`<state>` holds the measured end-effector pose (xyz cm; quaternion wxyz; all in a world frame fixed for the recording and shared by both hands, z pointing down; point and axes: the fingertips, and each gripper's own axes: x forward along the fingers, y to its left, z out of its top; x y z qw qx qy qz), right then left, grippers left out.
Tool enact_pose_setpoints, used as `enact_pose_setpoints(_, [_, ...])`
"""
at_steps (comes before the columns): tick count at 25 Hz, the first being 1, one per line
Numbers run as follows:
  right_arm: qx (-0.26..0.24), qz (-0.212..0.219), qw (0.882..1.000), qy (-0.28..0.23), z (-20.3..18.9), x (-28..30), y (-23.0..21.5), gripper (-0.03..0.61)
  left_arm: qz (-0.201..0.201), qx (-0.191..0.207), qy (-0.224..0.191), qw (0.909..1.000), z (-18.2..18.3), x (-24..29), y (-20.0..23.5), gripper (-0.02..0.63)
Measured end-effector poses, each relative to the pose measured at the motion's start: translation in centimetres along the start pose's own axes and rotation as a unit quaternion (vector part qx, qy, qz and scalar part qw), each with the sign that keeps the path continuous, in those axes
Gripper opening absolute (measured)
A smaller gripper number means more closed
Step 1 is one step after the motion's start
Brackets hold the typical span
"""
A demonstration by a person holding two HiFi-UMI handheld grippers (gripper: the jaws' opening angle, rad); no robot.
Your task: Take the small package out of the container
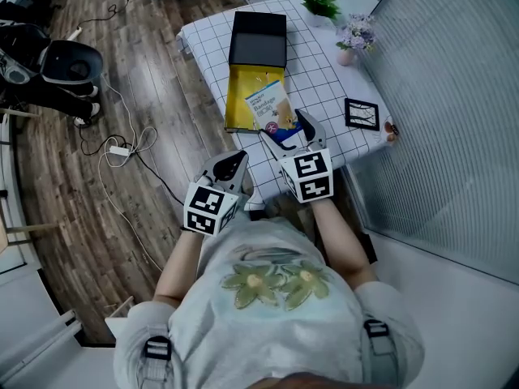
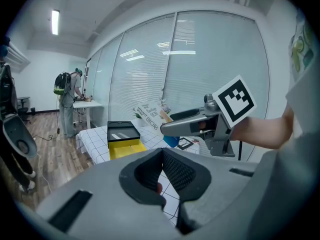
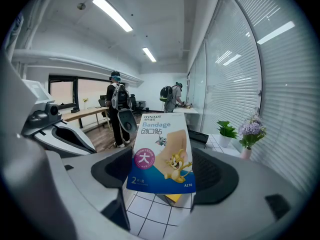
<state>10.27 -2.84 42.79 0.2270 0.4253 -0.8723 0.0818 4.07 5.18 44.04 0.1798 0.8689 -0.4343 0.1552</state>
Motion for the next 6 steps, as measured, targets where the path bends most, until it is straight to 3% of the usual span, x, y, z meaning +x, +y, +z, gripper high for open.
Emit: enact_pose_setpoints(6, [0.001,0.000,1.000,0.002,-0.43,-0.10,0.24,0.354,0.003,-0.002,0.000,1.0000,-0.54,-0.40,-0.11,0.008])
